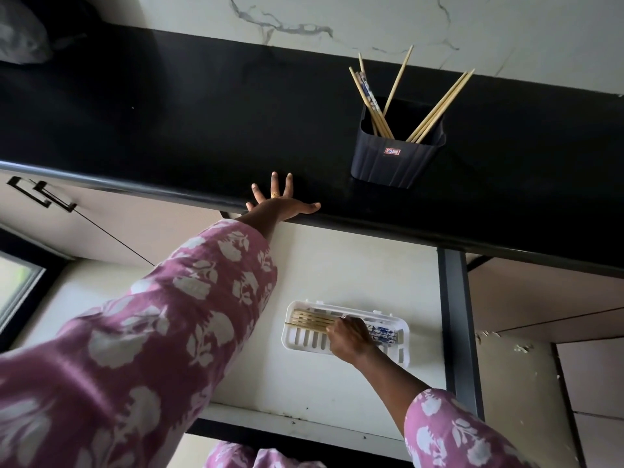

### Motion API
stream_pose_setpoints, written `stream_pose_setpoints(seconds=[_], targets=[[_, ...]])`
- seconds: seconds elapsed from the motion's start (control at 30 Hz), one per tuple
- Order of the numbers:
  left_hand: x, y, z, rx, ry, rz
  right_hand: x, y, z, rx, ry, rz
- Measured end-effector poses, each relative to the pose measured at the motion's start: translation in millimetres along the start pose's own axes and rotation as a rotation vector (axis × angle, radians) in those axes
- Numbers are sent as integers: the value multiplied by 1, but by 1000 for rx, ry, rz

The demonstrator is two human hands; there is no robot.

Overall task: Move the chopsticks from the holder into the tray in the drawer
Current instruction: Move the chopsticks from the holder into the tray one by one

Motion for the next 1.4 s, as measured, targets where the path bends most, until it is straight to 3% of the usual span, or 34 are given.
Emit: stream_pose_setpoints(seconds=[0.5, 0.8, 1.0, 1.13, 1.27, 1.33, 1.4], targets=[[0, 0, 0, -1, 2, -36, 9, -3, 1, -19, 96, 93], [-1, 0, 0, 8, 1, -34, -11, -9, -12, 38, 125, 40], [0, 4, 0, 5, 58, -6, -79, -1, -30, 6, 135, -342], [-1, 5, -1, 20, 21, -44, -163, 12, -45, -29, 83, -855], [-3, 8, -3, 20, 30, -53, -255, 23, -72, 20, -2, -1264], [-3, 9, -3, 13, 28, -46, -291, 19, -86, 84, -70, -1335], [-3, 8, -3, 6, 41, -35, -319, 6, -99, 159, -155, -1283]])
Point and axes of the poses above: each hand's wrist, its own y-axis away from the middle knuckle, its own x-axis out of the palm, z = x × y, the point moved 6 cm from there along -y, towards the middle knuckle, and after that the axes turned 1 degree about -y, right-handed, at the moved point
